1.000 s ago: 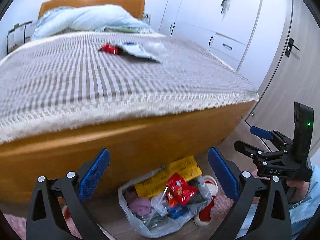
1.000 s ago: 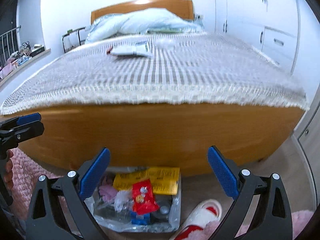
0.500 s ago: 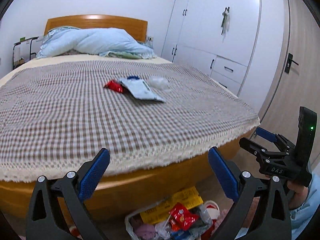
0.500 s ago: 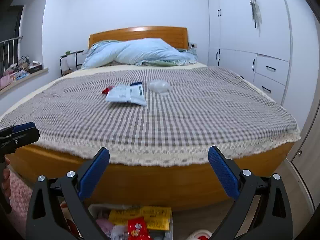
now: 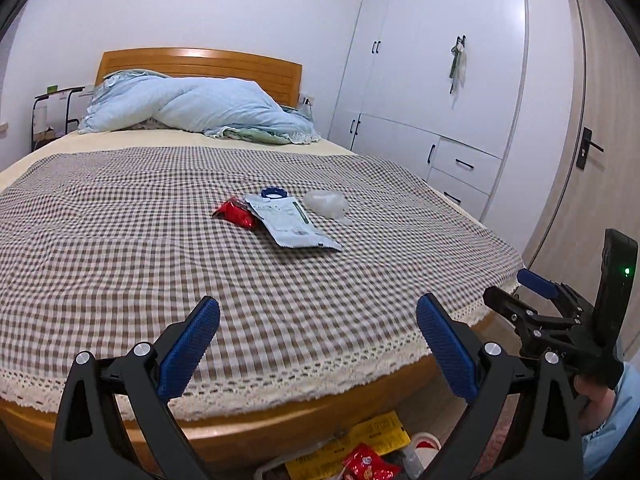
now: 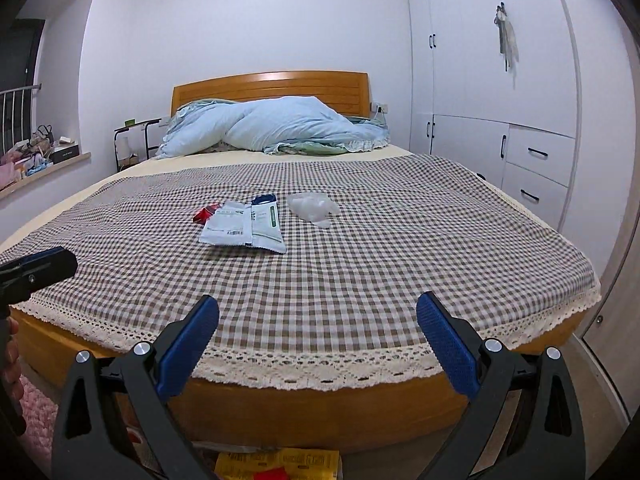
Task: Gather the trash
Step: 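Raise both open tools out of the bag toward the bed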
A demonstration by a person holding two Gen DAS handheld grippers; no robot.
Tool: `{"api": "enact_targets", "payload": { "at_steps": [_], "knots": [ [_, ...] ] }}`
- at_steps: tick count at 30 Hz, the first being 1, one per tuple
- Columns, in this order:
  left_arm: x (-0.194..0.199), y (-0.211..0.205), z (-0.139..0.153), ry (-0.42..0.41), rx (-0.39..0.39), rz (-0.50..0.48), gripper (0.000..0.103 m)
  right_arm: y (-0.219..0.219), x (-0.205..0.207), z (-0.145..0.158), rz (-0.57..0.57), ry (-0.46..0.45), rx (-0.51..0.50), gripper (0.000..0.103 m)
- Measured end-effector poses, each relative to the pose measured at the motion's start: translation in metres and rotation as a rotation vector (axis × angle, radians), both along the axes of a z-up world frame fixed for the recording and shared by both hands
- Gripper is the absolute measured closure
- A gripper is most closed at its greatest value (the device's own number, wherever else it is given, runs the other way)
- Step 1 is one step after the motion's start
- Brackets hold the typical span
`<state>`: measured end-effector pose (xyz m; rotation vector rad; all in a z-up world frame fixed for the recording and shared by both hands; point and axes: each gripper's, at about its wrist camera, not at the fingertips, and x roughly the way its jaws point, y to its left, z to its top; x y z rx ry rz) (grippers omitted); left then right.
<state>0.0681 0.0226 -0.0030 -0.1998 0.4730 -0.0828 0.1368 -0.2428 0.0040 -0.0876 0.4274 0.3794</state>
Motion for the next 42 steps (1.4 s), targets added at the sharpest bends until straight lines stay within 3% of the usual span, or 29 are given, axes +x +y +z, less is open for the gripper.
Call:
{"api": "enact_targets", "payload": {
  "at_steps": [17, 30, 39, 42],
  "knots": [
    [0.043, 0.018, 0.002, -0.023, -0.014, 0.038, 0.008, 0.012, 0.035, -0.003, 0.017, -0.02, -0.021, 0.008],
    [0.103, 0.03, -0.001, 0.001, -0.041, 0.058, 0.008, 0.025, 0.087, 0.001, 0.054, -0.056, -0.043, 0.008],
    [0.151, 0.05, -0.005, 0.08, -0.054, 0.108, 0.008, 0.044, 0.131, 0.006, 0.057, -0.077, -0.089, 0.008],
    [0.169, 0.064, -0.007, 0.116, -0.099, 0.137, 0.008, 0.056, 0.145, 0.009, 0.057, -0.089, -0.121, 0.008]
  ]
}}
